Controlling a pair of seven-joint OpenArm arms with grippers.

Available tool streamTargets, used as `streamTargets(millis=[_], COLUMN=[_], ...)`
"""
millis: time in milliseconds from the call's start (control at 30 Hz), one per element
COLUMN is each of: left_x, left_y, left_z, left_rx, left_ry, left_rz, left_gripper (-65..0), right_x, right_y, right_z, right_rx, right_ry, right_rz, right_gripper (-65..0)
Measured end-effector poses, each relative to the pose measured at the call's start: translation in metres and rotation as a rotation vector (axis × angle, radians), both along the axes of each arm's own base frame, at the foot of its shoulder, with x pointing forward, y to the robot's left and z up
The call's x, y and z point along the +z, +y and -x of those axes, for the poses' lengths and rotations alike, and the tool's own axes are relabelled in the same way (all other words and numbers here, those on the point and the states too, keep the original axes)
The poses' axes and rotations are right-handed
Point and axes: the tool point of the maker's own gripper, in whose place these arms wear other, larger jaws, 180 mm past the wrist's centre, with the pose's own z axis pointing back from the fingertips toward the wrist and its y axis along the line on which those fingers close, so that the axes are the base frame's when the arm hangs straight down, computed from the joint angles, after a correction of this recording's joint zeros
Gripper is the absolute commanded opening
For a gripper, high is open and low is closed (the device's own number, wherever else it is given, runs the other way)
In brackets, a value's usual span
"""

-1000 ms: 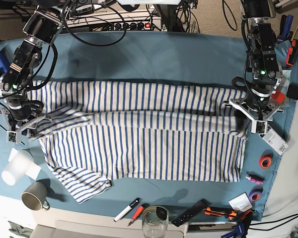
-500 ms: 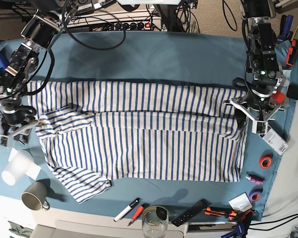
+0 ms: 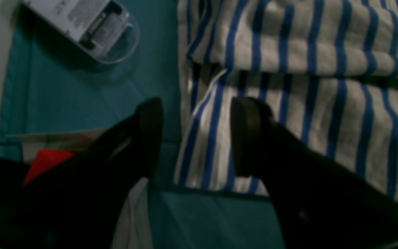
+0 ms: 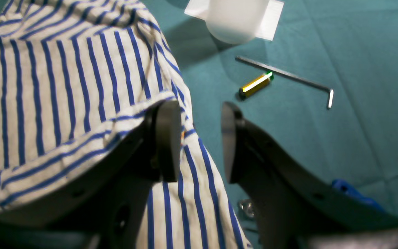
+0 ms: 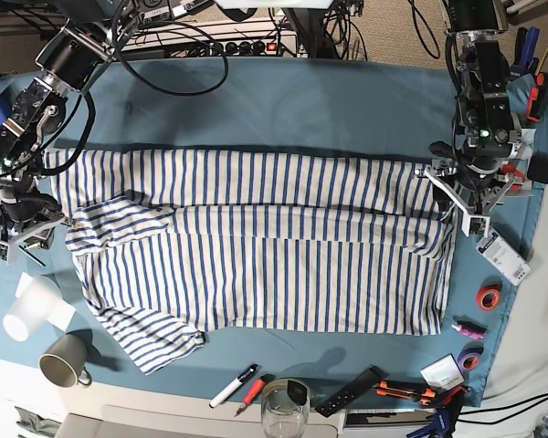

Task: Fold the T-shirt properly
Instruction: 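Lower the folded edge onto the shirt and release both grippers, then grasp the folded edge with both grippers and pull it taut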

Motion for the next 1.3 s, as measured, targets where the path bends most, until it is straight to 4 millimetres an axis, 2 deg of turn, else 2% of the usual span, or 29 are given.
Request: streamTargets(millis=[167,300,433,633,933,1100,1300], left_x=[-0.032,-0.041,-0.043,-0.043,-0.043,-0.043,-0.043], left_y=[0.009,0.011,0.012,0.010,0.009,0.008,0.008], left_z=[0.008,0.005,0.005,0.005,0.005,0.005,0.005], left_rx=[0.029,0.031,0.036,0.028,0.016,0.017,0.017], left_ry=[0.076,0.083,0.082,0.085,0.084,0.086,0.086], left_rz=[-0.009,0.007,0.019,0.019,0.026,0.032,0.032], left_gripper=[-33.0,-33.0,-33.0,-33.0,-33.0,-33.0,-33.0], right_x=[-0.005,-0.011,-0.029,-0.065,-0.078,-0.095,-0.105], right_y=[-0.001,-0.010,-0.015,-0.008,-0.004,0.008,0.011], right_z=[0.005,0.016,0.039,0.076,0.092,0.102,0.097], right_rx=[-0.008,-0.045,-0.075,-0.078,-0.077,-0.084,-0.090], right_ry=[0.028,0.063,0.117,0.251,0.294,0.327,0.290], right_rz=[-0.012,-0.028,-0.058,-0.127,-0.139,-0.162,-0.166], right_gripper=[-44.8,-44.8,-44.8,-44.8,-44.8,-44.8,-44.8])
